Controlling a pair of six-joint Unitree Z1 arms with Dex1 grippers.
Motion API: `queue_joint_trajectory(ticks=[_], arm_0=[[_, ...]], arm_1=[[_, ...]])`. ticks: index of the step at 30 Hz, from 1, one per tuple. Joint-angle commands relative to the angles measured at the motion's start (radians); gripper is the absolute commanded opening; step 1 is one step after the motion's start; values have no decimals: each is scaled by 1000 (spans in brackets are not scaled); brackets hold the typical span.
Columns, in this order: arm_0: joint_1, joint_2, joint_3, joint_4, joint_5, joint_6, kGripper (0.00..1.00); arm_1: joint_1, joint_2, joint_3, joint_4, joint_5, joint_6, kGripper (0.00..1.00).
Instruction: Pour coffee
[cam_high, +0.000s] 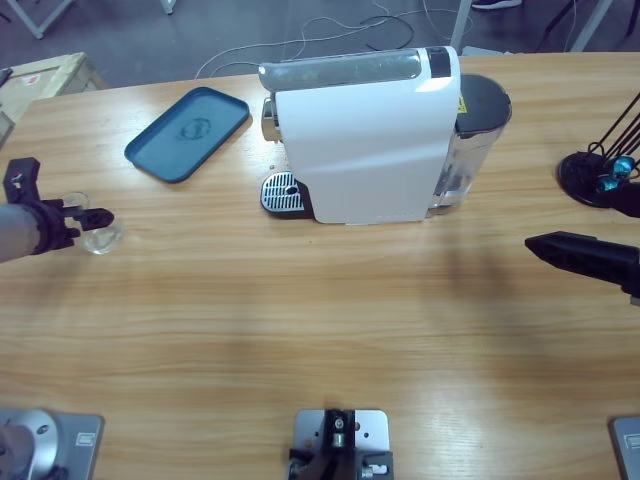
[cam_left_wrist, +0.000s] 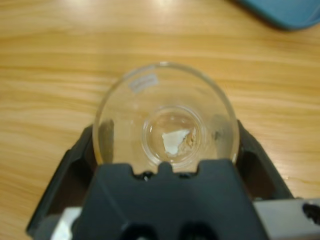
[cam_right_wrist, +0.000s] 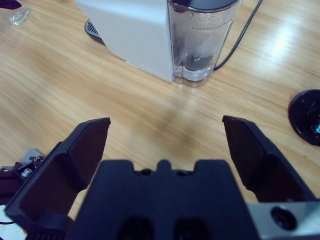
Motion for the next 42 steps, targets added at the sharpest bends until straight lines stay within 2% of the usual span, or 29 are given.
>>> queue_joint_trajectory(ticks=[1, 2, 5, 9, 14, 16, 22, 25, 31, 35, 42], arm_0=[[2, 64, 82, -124, -16, 10, 210], [-5, 54, 90, -132, -16, 12, 112], [-28, -20, 108, -134, -70, 88, 0], [-28, -198, 122, -131, -210, 270, 0], [-26, -318, 41, -72, -557, 505, 0], [-26, -294, -1, -41, -686, 662, 0], [-39, 14, -172, -41, -881, 839, 0], [-65, 152, -265, -38, -902, 864, 0], [-142, 295, -382, -36, -894, 888, 0], [-180, 343, -415, -36, -865, 893, 0], [-189, 405, -425, -38, -813, 900, 0]], arm_1=[[12, -33, 33, 24, -17, 18, 1000], [11, -34, 35, 27, -17, 18, 1000], [12, -36, 35, 29, -19, 19, 1000], [12, -49, 35, 27, -21, 21, 1000], [12, -103, 35, 42, -30, 20, 1000], [12, -124, 35, 56, -30, 20, 1000], [12, -157, 29, 102, -30, 21, 1000], [12, -170, 24, 127, -30, 20, 1000], [12, -162, 23, 130, -30, 21, 1000], [12, -156, 24, 128, -36, 21, 1000], [12, -147, 24, 126, -41, 21, 1000]])
